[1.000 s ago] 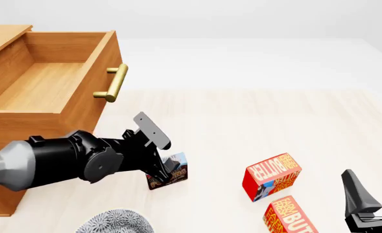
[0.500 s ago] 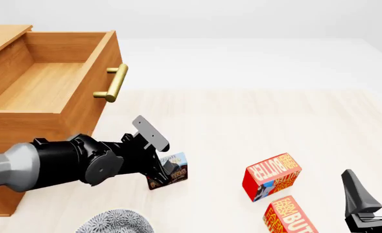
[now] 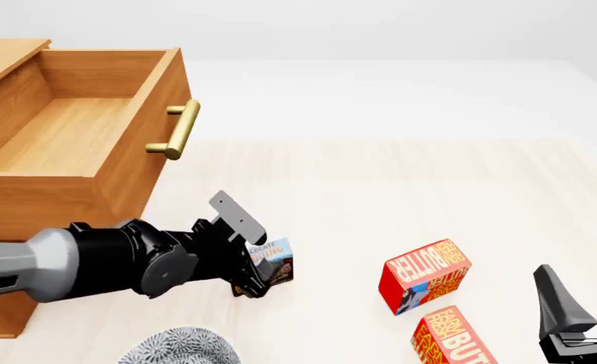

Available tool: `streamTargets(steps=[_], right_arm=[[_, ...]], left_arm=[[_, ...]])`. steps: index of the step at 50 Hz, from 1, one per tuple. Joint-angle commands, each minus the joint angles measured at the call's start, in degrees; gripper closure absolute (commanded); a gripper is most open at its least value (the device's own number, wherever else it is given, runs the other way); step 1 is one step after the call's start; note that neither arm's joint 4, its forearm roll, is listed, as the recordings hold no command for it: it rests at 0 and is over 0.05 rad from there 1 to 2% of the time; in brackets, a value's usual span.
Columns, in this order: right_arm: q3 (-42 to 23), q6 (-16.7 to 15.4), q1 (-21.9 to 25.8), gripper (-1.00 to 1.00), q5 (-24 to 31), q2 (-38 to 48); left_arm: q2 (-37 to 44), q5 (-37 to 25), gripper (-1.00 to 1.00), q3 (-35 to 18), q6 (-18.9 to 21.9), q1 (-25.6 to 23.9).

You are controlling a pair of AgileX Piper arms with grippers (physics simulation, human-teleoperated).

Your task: Put the chocolate pudding in the top drawer of the cabinet and close it.

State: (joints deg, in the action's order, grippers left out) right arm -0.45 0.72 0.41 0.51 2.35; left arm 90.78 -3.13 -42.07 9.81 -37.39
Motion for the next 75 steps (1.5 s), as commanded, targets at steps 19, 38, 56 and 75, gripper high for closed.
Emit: streamTargets(steps=[19, 38, 56, 75], right_arm=[[0.21, -0.23, -0.15, -1.0, -0.29, -0.35], [0.25, -0.2, -0.1, -1.0, -0.08, -0.57], [0.24, -0.2, -0.09, -1.0, 0.54, -1.19], [0.23, -0.21, -0.08, -1.0, 0.51, -1.15]], left_arm=[[2.18, 2.45, -1.0, 1.03, -1.79, 1.1], [3.19, 3.59, -1.0, 1.5, -2.48, 1.84], [4.26, 4.51, 1.0, 1.99, -4.42, 0.46], [-2.04, -1.64, 1.0, 0.94, -8.05, -2.85]])
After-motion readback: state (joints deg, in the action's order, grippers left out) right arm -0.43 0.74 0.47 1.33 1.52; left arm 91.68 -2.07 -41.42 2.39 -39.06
